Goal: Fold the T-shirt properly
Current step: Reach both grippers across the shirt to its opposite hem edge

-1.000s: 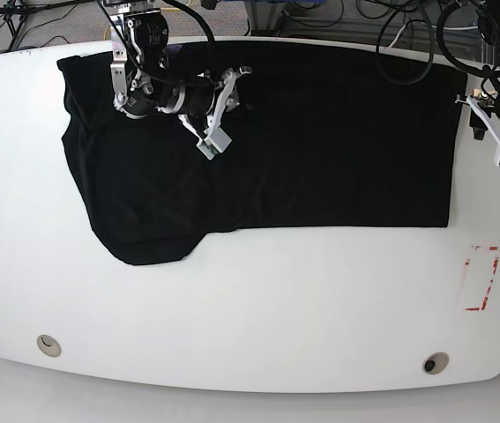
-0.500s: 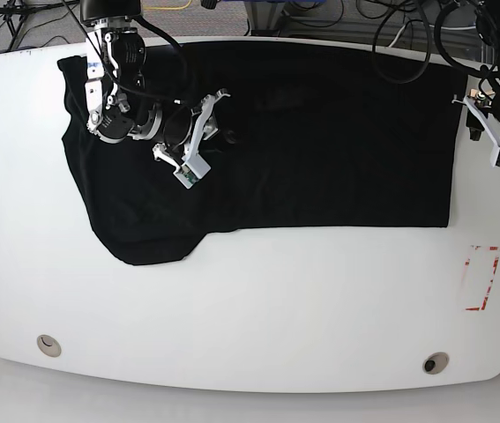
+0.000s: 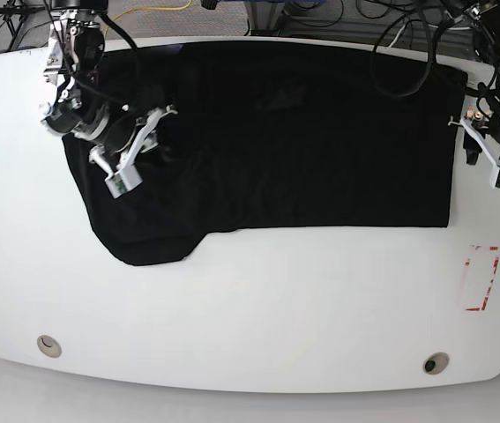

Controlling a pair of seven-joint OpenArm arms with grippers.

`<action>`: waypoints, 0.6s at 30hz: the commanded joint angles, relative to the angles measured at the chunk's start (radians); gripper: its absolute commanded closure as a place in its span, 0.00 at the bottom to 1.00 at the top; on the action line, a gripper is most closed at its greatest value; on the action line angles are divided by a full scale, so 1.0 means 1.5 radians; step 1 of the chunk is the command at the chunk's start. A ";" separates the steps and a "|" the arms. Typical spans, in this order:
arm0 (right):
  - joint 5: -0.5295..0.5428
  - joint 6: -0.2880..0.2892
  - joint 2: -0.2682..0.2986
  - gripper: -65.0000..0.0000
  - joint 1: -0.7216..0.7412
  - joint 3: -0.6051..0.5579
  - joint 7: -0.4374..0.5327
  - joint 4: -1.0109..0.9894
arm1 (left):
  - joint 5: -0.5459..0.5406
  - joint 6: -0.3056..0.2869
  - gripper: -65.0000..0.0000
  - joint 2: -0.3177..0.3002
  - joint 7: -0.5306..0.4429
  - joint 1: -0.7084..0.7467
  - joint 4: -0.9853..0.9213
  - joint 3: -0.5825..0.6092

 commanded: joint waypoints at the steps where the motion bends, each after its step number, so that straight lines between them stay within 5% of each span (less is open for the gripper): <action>1: 0.014 0.001 0.026 0.75 0.040 0.029 0.017 -0.024 | -0.003 0.001 0.51 0.000 -0.008 -0.037 0.010 -0.002; 6: 0.005 -0.005 0.065 0.71 0.109 0.063 0.017 -0.118 | -0.003 0.001 0.50 -0.001 -0.001 -0.090 0.000 0.019; 14: -0.144 -0.001 0.074 0.37 0.227 0.064 0.070 -0.238 | -0.004 0.031 0.32 0.001 0.058 -0.176 -0.008 0.050; 18: -0.201 -0.001 0.073 0.36 0.277 0.062 0.103 -0.305 | -0.004 0.054 0.31 0.000 0.061 -0.205 -0.008 0.084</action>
